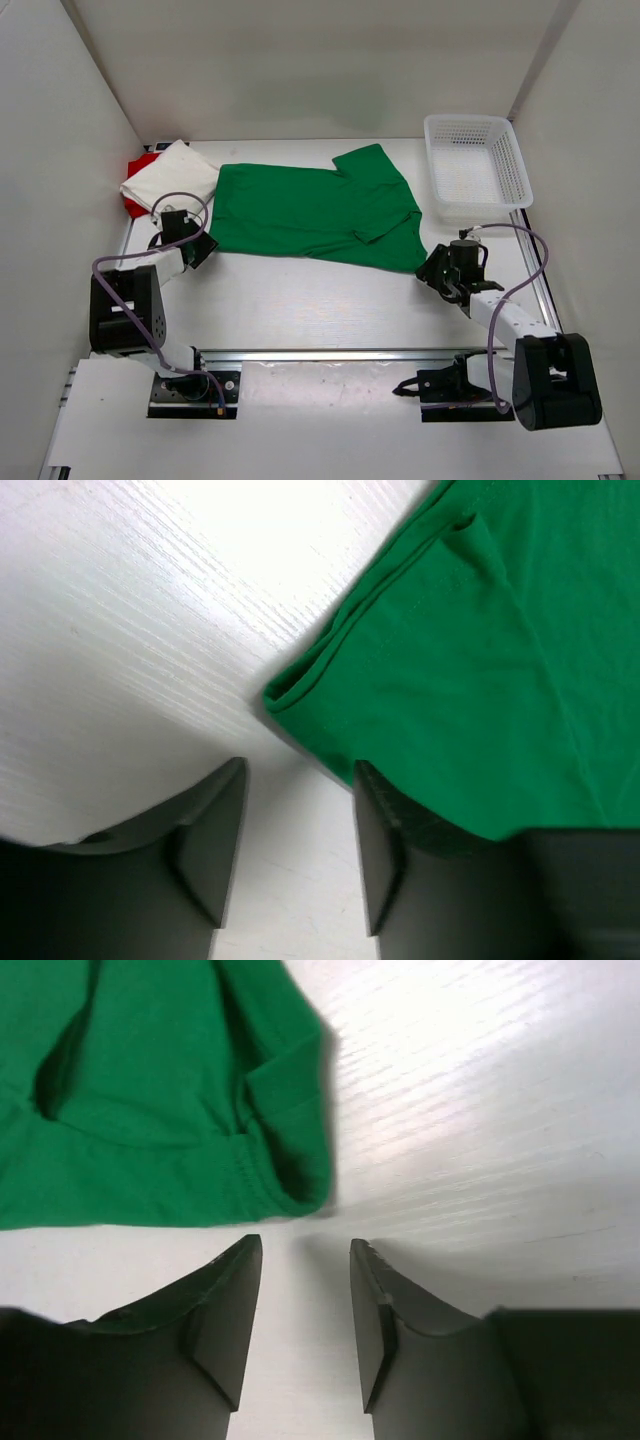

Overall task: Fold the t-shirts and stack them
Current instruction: Fold the flattened tshirt in 1/3 of the way

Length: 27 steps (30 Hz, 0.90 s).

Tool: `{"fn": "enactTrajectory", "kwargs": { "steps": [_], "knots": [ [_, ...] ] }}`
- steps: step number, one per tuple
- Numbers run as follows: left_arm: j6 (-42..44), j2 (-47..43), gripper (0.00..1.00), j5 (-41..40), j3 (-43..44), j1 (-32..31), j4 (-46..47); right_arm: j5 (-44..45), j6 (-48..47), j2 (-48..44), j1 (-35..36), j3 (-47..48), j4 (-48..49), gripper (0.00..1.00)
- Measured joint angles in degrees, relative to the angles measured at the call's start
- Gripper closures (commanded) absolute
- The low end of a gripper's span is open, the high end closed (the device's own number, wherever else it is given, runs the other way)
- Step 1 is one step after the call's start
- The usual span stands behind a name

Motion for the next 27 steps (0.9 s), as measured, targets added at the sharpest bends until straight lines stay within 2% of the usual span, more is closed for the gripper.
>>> {"fn": "enactTrajectory", "kwargs": {
  "steps": [2,5,8,10,12,13,15,18,27],
  "knots": [
    [-0.61,0.66,0.55,0.35,0.0,0.04,0.72,-0.33,0.2,0.7,-0.96,-0.76,0.79,0.6],
    [-0.96,2.01,0.6,0.94,0.13,0.04,1.31,-1.38,0.59,3.48,-1.9,-0.72,3.65,0.61],
    [-1.27,3.56,0.67,1.42,1.22,0.04,1.95,-2.45,0.96,6.4,-2.4,-0.13,7.04,0.68],
    [-1.27,4.57,0.69,1.81,1.77,0.04,2.8,-3.02,1.22,8.28,-2.64,0.28,8.85,0.75],
    [-1.33,5.01,0.78,1.9,1.9,0.0,3.45,-3.3,1.49,9.99,-2.73,0.74,10.21,0.94],
    [-1.22,5.22,0.8,1.97,1.9,-0.02,3.63,-3.34,1.6,10.93,-2.73,1.14,10.56,1.0],
    [-1.22,5.44,0.9,1.92,1.9,-0.04,3.82,-3.48,2.19,12.33,-2.73,1.86,10.71,1.0],
    [-0.79,5.51,1.0,1.4,2.34,-0.39,3.34,-3.13,2.56,12.87,-2.71,2.49,10.78,1.0],
    [0.04,4.61,1.0,-2.58,2.32,-1.31,3.23,-0.09,2.97,8.48,-2.62,1.09,8.59,1.0]
  ]
}}
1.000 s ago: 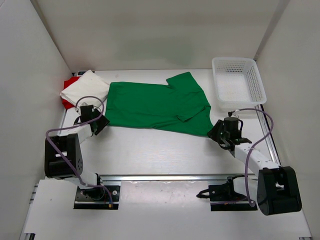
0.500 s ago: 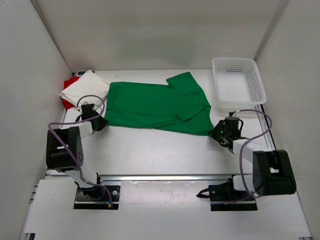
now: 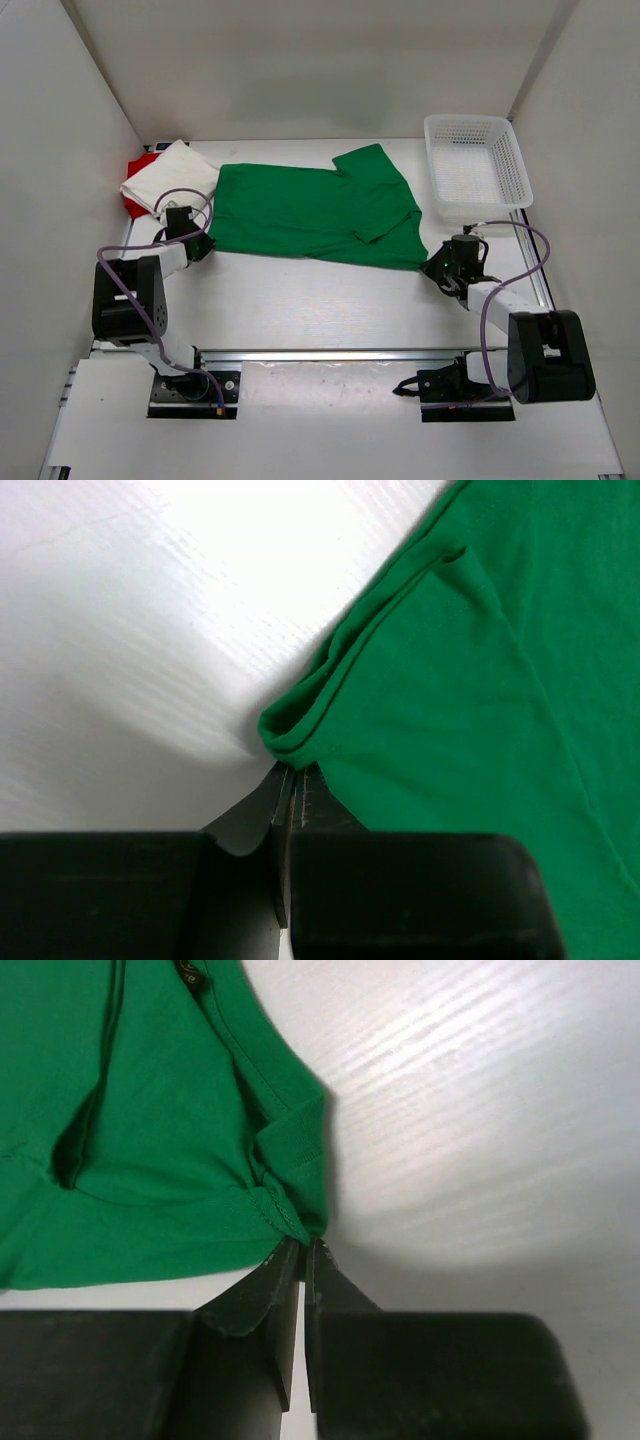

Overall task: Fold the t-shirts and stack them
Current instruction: Fold the flattened tshirt in 1/3 of the way

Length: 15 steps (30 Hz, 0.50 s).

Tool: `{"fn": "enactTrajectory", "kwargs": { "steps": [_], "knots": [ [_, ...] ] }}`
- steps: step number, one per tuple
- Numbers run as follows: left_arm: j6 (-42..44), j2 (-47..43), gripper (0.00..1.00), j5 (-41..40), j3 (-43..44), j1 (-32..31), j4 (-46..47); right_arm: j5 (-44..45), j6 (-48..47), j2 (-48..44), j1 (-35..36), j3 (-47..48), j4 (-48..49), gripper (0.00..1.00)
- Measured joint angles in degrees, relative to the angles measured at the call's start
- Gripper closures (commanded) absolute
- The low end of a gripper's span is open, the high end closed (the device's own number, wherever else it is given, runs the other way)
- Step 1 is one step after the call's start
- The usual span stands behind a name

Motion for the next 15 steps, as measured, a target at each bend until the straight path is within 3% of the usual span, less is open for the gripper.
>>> {"fn": "enactTrajectory", "kwargs": {
  "steps": [6,13,15],
  "knots": [
    [0.26,-6.23,1.0,-1.31,-4.17,-0.07,-2.1,0.66,0.83,-8.11,-1.03,-5.11,-3.52,1.0],
    [1.7,-20.48,1.0,1.05,-14.01,1.53,-7.72,-1.25,1.73,-22.8,-6.49,-11.41,-12.02,1.0],
    [2.23,-26.56,0.93,1.77,-17.62,1.31,-9.77,-1.33,1.7,-26.51,-7.61,-11.63,-15.93,1.0]
  ]
}}
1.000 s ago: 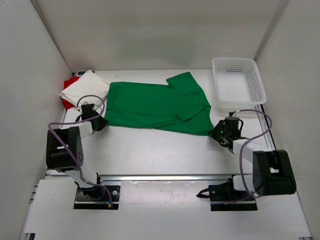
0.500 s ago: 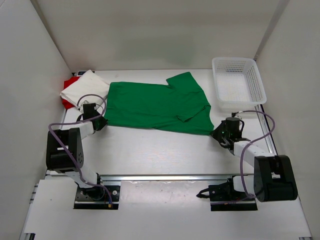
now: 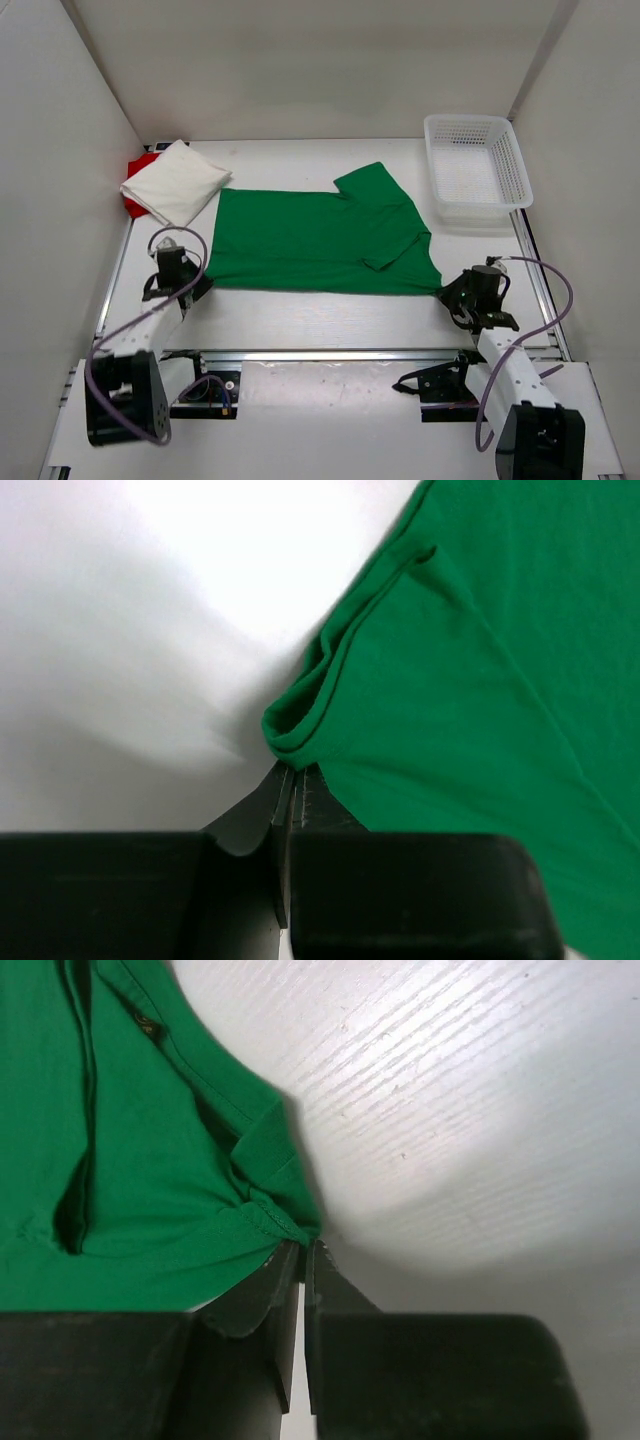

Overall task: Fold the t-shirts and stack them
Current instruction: Fold the flattened tshirt in 1/3 of the way

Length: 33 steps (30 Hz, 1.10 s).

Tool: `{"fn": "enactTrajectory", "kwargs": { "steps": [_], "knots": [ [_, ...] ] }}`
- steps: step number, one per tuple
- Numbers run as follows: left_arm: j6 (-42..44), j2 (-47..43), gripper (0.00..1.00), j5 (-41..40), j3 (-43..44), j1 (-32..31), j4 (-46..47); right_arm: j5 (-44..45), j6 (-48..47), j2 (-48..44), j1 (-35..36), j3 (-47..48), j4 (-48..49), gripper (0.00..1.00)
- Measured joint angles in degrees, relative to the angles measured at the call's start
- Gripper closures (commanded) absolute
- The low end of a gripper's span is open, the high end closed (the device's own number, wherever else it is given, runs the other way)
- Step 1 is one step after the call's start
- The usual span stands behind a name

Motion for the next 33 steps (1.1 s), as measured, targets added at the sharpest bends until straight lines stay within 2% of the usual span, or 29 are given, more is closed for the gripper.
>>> {"fn": "enactTrajectory", "kwargs": {
  "steps": [1,2,3,4,5,7,8,11,12,13,14,15,18,21,23,28,30,33],
  "knots": [
    [0.33,-3.32,0.85,0.5,-2.01,0.02,-0.72,0.37,-0.02,-1.68,0.04,0.0,-1.68,0.99],
    [0.72,-6.67,0.74,0.94,-3.93,0.22,-1.9,0.74,-0.09,-2.99,0.11,0.07,-3.1,0.89],
    [1.16,-9.79,0.67,1.27,-5.64,0.61,-3.23,0.96,-0.2,-3.98,0.11,0.24,-4.55,0.75],
    [1.49,-12.13,0.53,1.36,-6.8,0.87,-4.33,1.2,-0.31,-4.72,0.2,0.57,-6.05,0.71],
    [1.6,-14.1,0.33,1.16,-7.54,0.57,-5.44,1.68,-0.74,-5.27,0.57,1.09,-7.37,0.64],
    [1.49,-16.22,0.08,1.11,-7.67,-0.39,-7.08,2.29,-1.49,-5.57,0.87,2.69,-9.7,0.59],
    [1.75,-16.63,0.01,1.18,-7.48,-0.76,-7.32,2.49,-2.01,-5.68,0.98,3.74,-10.6,0.57],
    [2.43,-16.61,0.03,1.36,-5.97,0.2,-8.52,2.45,-3.58,-5.73,1.7,7.89,-11.82,0.6],
    [2.89,-16.41,0.16,1.36,-4.96,0.46,-8.98,2.12,-3.98,-5.42,2.36,9.51,-11.72,0.73],
    [3.04,-16.24,0.22,1.11,-3.82,0.42,-9.14,1.99,-4.48,-4.76,3.65,10.91,-11.32,0.87],
    [3.48,-16.11,0.34,0.81,-2.47,-0.35,-8.9,1.92,-4.94,-3.48,5.92,12.24,-10.43,0.96],
    [3.69,-16.06,0.39,0.7,-1.66,-1.38,-8.59,1.66,-5.31,-2.19,7.85,13.07,-9.42,1.0],
    [3.02,-14.93,0.47,-1.53,0.33,-11.19,-5.4,2.29,-5.99,4.76,16.15,15.15,-5.6,1.0],
    [1.79,-10.99,0.46,-2.75,1.18,-21.99,-1.77,0.07,-6.93,14.51,19.93,16.9,-1.09,1.0],
    [1.09,-7.39,0.44,-2.99,1.44,-26.53,0.33,-0.92,-7.5,20.06,20.06,17.07,1.27,1.0],
    [-0.52,0.04,0.38,-2.89,1.46,-32.13,5.18,-3.65,-8.35,28.63,19.89,17.35,6.93,1.0],
    [-1.01,1.2,0.32,-2.93,1.46,-34.21,7.34,-4.66,-8.35,30.45,20.09,17.84,8.83,1.0],
    [-1.86,1.31,0.3,-2.91,1.36,-37.4,10.75,-4.92,-8.39,32.13,20.87,18.69,10.67,1.0]
  ]
}}
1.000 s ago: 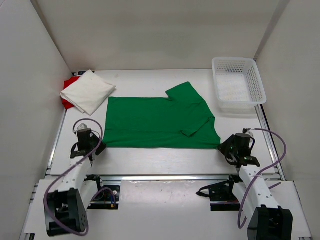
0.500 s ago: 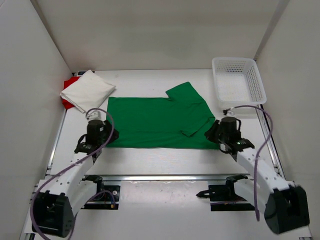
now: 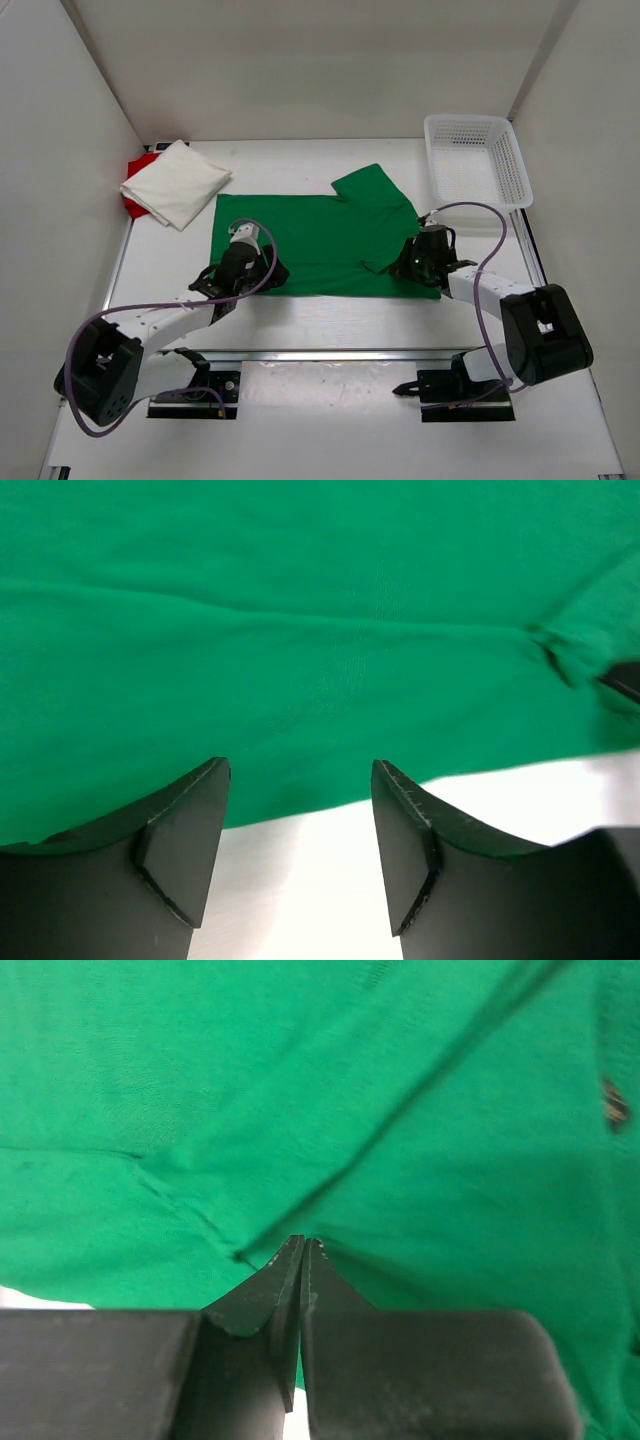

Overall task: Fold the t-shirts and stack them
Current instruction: Fold the flattened tshirt in 1/3 of the way

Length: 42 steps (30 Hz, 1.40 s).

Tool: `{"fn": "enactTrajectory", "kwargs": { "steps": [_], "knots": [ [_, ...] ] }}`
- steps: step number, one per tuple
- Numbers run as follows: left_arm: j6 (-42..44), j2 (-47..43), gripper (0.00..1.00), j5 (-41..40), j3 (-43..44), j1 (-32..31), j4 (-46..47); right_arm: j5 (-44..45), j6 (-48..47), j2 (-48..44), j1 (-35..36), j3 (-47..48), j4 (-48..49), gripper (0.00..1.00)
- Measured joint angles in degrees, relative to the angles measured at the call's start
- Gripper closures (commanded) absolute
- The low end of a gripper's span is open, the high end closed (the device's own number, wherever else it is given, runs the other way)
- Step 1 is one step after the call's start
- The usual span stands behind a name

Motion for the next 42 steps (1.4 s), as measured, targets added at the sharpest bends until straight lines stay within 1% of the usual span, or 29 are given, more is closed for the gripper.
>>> {"fn": "enactTrajectory", "kwargs": {
  "steps": [2,4,6,7,16,19,21,23,25,26,28,31,33,38,42],
  "knots": [
    [-0.28,0.11,0.29,0.0,-0.02,-1.73,1.79,-0.11,0.07,0.66,0.61,0.09,1.42,1.0],
    [-0.39,0.81,0.32,-0.04,-0.02,-3.19,3.1,-0.63,0.11,1.25,0.68,0.09,2.27,1.0],
    [-0.48,1.75,0.37,0.02,-0.26,-3.82,4.02,-0.81,0.11,2.19,0.63,0.2,2.97,1.0],
    [-0.55,1.99,0.39,0.09,-0.59,-3.8,4.5,-0.81,0.11,2.73,0.63,0.31,3.15,1.0],
    [-1.22,1.29,0.4,0.33,-3.63,-2.71,5.86,-1.18,0.2,7.28,1.29,4.39,3.54,1.0],
    [-1.31,0.55,0.4,0.28,-3.63,-2.4,5.9,-1.81,0.72,11.28,1.22,8.96,4.13,1.0],
    [-1.33,0.17,0.41,0.31,-3.63,-2.29,5.81,-3.15,1.42,14.95,0.83,13.55,4.24,1.0],
    [-1.31,-0.11,0.4,0.31,-3.63,-2.16,5.62,-5.66,2.1,19.17,0.2,19.71,4.33,1.0],
    [-1.31,-0.68,0.4,0.28,-3.63,-2.05,5.22,-6.73,2.08,20.61,0.13,23.61,4.31,1.0],
    [-1.31,-1.14,0.41,0.26,-3.63,-1.92,5.03,-6.38,1.79,19.89,0.2,24.0,4.5,1.0],
    [-1.33,-2.23,0.41,0.2,-3.63,-1.79,4.9,-5.53,1.49,16.5,0.48,22.56,4.61,1.0],
    [-1.51,-3.15,0.41,0.02,-3.58,-1.79,5.31,-3.89,1.25,7.15,1.44,15.3,5.31,1.0],
    [-1.55,-2.4,0.42,-0.26,-3.28,-2.45,5.27,-3.3,1.11,2.99,2.12,11.26,5.64,1.0],
    [-1.09,4.83,0.43,-0.26,1.05,-5.86,5.25,-1.99,0.13,1.57,4.66,4.94,4.42,1.0],
    [-0.59,10.01,0.44,-0.2,4.44,-7.78,5.86,0.98,-1.22,1.16,8.61,2.71,1.22,1.0]
  ]
}}
